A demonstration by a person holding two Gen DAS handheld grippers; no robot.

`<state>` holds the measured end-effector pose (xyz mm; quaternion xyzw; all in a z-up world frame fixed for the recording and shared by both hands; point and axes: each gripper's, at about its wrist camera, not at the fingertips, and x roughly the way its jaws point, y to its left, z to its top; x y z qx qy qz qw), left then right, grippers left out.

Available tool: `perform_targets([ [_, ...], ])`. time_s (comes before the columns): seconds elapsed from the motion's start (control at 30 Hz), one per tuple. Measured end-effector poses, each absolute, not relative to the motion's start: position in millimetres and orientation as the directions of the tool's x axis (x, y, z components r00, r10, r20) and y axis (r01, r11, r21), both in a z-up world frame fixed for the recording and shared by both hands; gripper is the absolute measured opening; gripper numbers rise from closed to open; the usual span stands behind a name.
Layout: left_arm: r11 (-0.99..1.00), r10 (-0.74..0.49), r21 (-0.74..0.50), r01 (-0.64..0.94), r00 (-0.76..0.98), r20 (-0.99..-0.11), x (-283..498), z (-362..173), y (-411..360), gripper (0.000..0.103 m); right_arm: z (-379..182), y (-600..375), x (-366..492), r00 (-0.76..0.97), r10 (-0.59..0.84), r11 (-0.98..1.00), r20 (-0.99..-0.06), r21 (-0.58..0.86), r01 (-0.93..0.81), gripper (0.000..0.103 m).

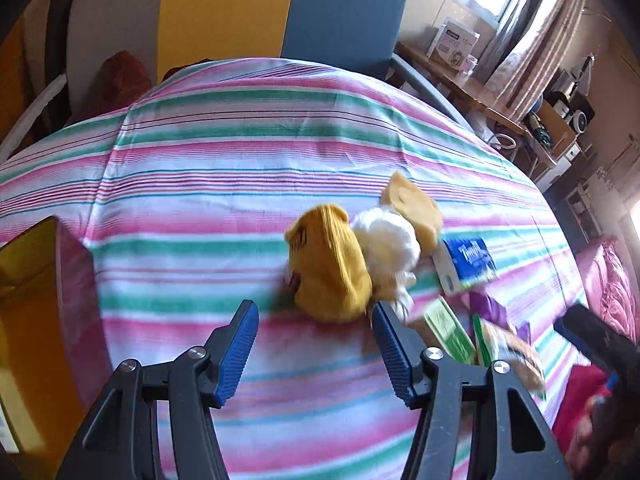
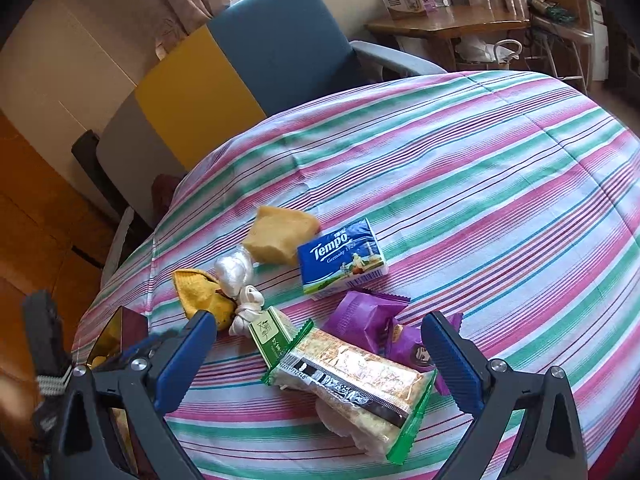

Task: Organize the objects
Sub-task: 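Grasp the yellow knitted toy with the left gripper while the right gripper moves toward the items, then grasp the white rope knot with the right gripper while the left gripper holds the yellow toy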

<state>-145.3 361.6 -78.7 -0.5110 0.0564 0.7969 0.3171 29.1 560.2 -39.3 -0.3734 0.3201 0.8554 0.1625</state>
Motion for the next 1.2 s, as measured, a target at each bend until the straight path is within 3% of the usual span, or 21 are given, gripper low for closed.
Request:
perform_targets([
  [0.27, -0.808, 0.445, -0.255, -0.531, -0.266, -0.855, -178, -107, 391, 0.06, -40, 558, 27, -0.67, 0.027, -0.749, -0.742, 0.428, -0.505, 0.103],
  [0.33, -0.814, 0.445, -0.283, -0.508, -0.23, -0.866, -183, -119, 393, 0.048, -40, 557, 26, -0.668, 0.026, -0.754, -0.744, 0.424, -0.502, 0.103],
  [0.43, -0.812, 0.459, -0.295, -0.503, -0.239, -0.856, -178, -119, 387, 0.039, -40, 554, 24, -0.667, 0.028, -0.767, -0.745, 0.412, -0.492, 0.103],
  [0.87, -0.768, 0.418, -0.212, -0.604, -0.222, -0.881, -82, -111, 343, 0.038, -44, 549, 19, -0.644, 0.033, -0.787, -0.765, 0.377, -0.489, 0.101],
  [0.97, -0.737, 0.425, -0.18, -0.652, -0.239, -0.873, -52, -109, 333, 0.038, -45, 549, 19, -0.638, 0.04, -0.785, -0.769, 0.371, -0.495, 0.095],
  [1.13, -0.672, 0.446, -0.114, -0.732, -0.277, -0.851, -7, -107, 316, 0.038, -47, 550, 18, -0.62, 0.053, -0.785, -0.783, 0.351, -0.511, 0.068],
  [1.2, -0.658, 0.458, -0.108, -0.745, -0.282, -0.843, 4, -106, 308, 0.038, -48, 548, 17, -0.613, 0.059, -0.793, -0.788, 0.336, -0.508, 0.064],
])
